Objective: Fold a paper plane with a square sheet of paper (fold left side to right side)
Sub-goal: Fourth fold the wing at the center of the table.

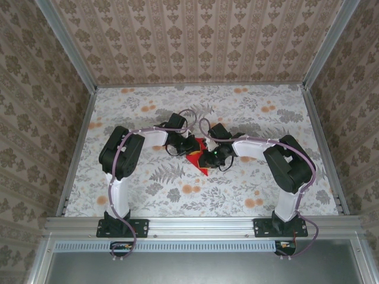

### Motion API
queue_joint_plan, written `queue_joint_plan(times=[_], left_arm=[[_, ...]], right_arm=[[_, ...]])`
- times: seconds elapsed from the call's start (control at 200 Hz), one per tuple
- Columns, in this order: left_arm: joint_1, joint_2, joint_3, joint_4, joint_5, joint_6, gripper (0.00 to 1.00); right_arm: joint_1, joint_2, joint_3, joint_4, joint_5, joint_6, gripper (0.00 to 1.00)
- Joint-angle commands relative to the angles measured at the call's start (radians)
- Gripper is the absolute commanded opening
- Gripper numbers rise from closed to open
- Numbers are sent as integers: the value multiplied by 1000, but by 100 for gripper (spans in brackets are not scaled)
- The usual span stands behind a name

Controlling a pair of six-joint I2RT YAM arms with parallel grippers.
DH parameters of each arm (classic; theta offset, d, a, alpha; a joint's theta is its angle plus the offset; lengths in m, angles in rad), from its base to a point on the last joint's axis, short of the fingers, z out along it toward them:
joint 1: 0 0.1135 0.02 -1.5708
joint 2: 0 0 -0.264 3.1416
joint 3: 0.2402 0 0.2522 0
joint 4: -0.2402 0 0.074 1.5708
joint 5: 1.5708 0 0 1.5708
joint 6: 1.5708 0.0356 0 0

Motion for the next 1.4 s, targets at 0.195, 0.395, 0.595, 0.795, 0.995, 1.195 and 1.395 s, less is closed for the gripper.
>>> queue_joint_plan(times=[0.195, 0.395, 0.595, 0.795, 0.995, 1.195, 1.395], left_arm=[[15, 33, -26, -69, -57, 32, 13], [18, 34, -26, -70, -56, 34, 13], [20, 34, -26, -70, -56, 34, 13], [22, 34, -27, -68, -58, 33, 13], [23, 34, -31, -64, -59, 33, 13], [24, 33, -36, -59, -59, 29, 13], [26, 31, -38, -57, -60, 29, 13]], right_arm=[[4, 20, -30, -46, 20, -18, 17], [9, 24, -30, -70, 21, -27, 17], [13, 29, -45, -71, 15, -24, 17], [16, 26, -67, -57, -11, -12, 17], [17, 19, -98, -19, -52, 24, 17], [17, 12, -114, -13, -73, 43, 14], [17, -11, -160, -4, -88, 65, 10]])
